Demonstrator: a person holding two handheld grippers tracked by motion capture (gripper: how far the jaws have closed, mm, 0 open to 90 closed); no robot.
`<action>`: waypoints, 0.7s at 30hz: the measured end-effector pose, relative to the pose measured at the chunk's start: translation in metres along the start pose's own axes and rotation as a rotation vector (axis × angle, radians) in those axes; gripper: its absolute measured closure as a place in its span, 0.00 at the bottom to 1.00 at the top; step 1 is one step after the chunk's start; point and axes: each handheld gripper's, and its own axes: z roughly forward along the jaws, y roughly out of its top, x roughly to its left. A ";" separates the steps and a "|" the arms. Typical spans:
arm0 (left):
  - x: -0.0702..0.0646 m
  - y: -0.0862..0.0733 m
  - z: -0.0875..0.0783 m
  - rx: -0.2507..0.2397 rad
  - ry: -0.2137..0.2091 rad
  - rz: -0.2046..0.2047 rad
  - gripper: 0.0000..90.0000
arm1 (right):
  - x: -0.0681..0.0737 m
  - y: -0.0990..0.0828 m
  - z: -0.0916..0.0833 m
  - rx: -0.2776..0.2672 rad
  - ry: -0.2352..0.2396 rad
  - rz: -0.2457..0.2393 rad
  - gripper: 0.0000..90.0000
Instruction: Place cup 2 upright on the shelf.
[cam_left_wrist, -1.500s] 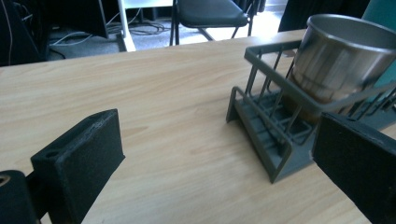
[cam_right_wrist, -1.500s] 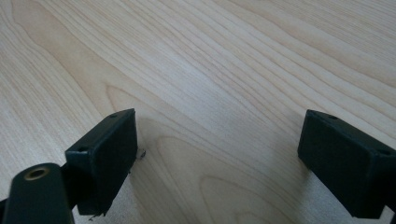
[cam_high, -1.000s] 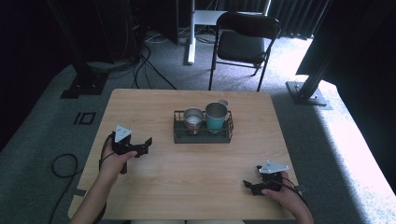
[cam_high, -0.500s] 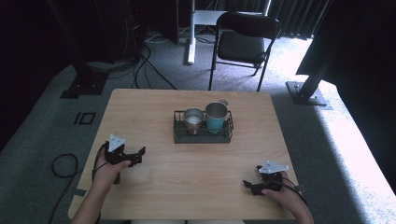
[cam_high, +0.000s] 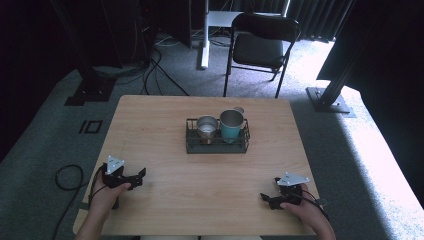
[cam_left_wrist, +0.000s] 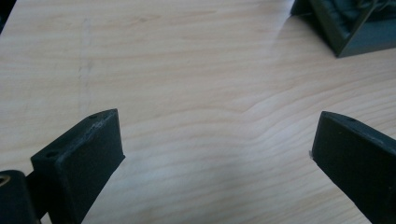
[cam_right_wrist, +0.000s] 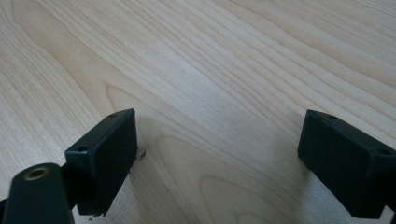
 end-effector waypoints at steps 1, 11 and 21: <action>0.001 -0.002 -0.001 0.004 0.007 0.004 0.03 | 0.000 0.000 0.000 0.000 0.000 0.000 0.13; 0.015 -0.019 -0.010 0.058 0.117 -0.007 0.03 | 0.000 0.000 0.000 -0.001 0.000 0.000 0.13; 0.019 -0.031 -0.020 0.092 0.158 -0.042 0.03 | 0.000 0.000 0.000 0.000 0.000 0.000 0.13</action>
